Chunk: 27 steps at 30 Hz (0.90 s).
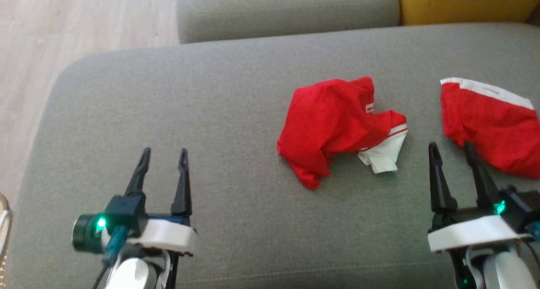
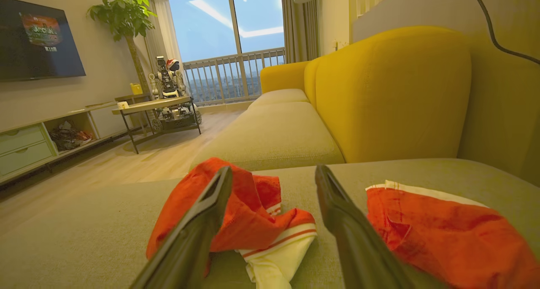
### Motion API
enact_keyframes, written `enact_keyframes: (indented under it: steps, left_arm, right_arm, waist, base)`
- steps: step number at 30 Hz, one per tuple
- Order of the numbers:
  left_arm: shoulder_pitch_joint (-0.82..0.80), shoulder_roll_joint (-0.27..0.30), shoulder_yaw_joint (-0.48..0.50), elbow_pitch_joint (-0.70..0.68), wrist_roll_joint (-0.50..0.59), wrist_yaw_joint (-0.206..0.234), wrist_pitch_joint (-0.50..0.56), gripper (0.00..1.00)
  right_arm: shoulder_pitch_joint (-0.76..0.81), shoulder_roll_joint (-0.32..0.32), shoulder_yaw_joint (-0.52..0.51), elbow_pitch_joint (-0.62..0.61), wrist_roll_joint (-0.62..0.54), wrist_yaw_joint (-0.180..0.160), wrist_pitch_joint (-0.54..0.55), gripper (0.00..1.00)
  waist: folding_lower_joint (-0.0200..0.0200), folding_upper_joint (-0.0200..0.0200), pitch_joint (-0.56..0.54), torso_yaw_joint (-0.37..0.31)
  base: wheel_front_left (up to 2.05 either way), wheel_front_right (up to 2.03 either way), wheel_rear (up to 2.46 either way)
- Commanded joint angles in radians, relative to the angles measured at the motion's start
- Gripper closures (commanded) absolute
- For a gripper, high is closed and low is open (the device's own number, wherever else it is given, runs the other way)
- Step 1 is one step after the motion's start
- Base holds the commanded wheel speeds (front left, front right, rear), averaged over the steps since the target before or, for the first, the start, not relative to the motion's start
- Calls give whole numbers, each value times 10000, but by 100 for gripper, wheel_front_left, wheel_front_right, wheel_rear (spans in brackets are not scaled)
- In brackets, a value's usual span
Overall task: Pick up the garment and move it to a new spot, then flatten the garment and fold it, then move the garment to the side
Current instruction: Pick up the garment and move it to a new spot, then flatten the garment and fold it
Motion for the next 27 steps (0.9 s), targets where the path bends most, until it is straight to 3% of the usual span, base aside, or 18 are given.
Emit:
enact_keyframes:
  steps: [1,13,27]
  left_arm:
    - [-183,-118,674,-596,339,103,-122,0]
    - [778,-1035,1544,-921,1221,-465,-122,0]
    - [815,-1337,1925,-749,1583,-982,-122,0]
  right_arm:
    - [-82,-37,152,-176,-51,-4,-66,0]
    - [-34,-37,49,486,223,-4,-66,0]
    - [-124,-37,107,579,231,-4,-66,0]
  waist:
    - [1,0,-145,138]
    - [1,0,-237,434]
    - [1,0,-212,406]
  base:
    - [0,0,0]
    - [0,0,0]
    - [0,0,0]
